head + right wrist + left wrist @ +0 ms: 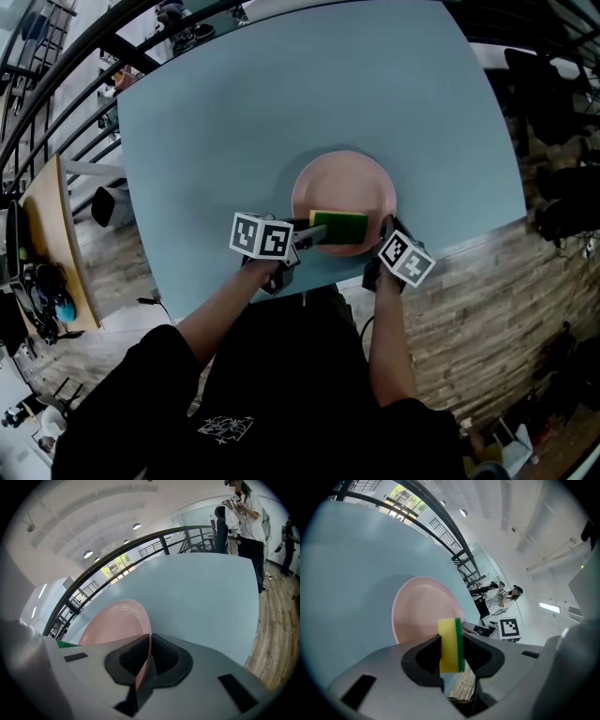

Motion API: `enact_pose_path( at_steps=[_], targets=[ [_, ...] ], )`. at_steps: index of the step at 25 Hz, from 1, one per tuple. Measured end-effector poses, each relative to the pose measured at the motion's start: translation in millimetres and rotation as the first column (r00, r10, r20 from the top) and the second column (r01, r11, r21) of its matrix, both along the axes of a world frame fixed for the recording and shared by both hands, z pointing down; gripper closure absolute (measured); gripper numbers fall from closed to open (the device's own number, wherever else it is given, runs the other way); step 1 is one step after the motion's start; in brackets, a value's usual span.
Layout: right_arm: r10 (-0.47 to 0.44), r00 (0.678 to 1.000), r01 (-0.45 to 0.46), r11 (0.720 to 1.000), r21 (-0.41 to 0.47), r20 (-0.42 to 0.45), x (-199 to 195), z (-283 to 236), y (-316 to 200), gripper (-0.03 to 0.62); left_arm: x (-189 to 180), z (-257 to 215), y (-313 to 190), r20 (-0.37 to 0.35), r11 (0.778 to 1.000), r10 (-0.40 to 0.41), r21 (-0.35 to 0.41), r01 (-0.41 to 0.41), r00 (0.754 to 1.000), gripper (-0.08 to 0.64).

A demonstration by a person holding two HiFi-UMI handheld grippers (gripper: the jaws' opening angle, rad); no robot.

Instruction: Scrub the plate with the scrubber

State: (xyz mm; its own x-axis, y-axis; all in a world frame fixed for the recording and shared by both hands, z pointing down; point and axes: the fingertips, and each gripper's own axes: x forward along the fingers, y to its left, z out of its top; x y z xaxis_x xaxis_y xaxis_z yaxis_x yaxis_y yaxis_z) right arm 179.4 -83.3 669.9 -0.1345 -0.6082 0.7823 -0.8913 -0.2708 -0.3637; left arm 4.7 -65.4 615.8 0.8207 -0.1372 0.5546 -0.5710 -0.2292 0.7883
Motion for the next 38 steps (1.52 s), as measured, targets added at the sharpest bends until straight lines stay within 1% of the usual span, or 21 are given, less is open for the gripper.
enact_pose_path(
  at_steps=[6,13,16,19,23,30,34,38],
  targets=[
    [-0.003,1.000,0.003,1.000,-0.004,-0.001,1.8,2.7,1.4,0.574,21.5,3.3,-12.3,-0.014,1.000,0.014,0.011,-0.014,1.000,0.428],
    [-0.007,1.000,0.007,1.000,-0.008,-0.005,0.7,2.6,-0.1,0.574,35.4,4.7,-38.7,-0.029,1.000,0.009,0.021,-0.008,1.000,0.428],
    [-0.009,1.000,0.009,1.000,-0.008,-0.004,0.7,4.4,-0.1,0.574,38.7,7.7,-48.8,-0.036,1.000,-0.005,0.022,0.006,0.999,0.428],
    [-0.006,1.000,0.006,1.000,-0.008,-0.003,2.0,4.0,0.1,0.574,37.7,9.0,-58.5,-0.041,0.999,-0.036,0.018,0.037,0.998,0.428],
    [-0.005,1.000,0.005,1.000,-0.007,-0.003,3.2,3.9,0.2,0.574,23.7,9.9,-74.8,-0.050,0.993,-0.115,0.015,0.116,0.992,0.428],
    [-0.005,1.000,0.005,1.000,-0.005,-0.005,3.2,3.0,-1.8,0.574,-24.5,4.7,-100.6,-0.022,0.972,-0.230,0.044,0.231,0.973,0.428],
    [-0.001,1.000,0.001,1.000,-0.005,-0.007,5.8,2.0,-3.3,0.574,-44.3,-0.2,-106.1,0.003,0.962,-0.267,0.065,0.266,0.964,0.428],
    [0.004,1.000,-0.004,1.000,-0.003,-0.011,3.7,0.4,-2.7,0.574,-60.6,-7.7,-102.6,0.035,0.959,-0.269,0.098,0.265,0.962,0.428]
  ],
)
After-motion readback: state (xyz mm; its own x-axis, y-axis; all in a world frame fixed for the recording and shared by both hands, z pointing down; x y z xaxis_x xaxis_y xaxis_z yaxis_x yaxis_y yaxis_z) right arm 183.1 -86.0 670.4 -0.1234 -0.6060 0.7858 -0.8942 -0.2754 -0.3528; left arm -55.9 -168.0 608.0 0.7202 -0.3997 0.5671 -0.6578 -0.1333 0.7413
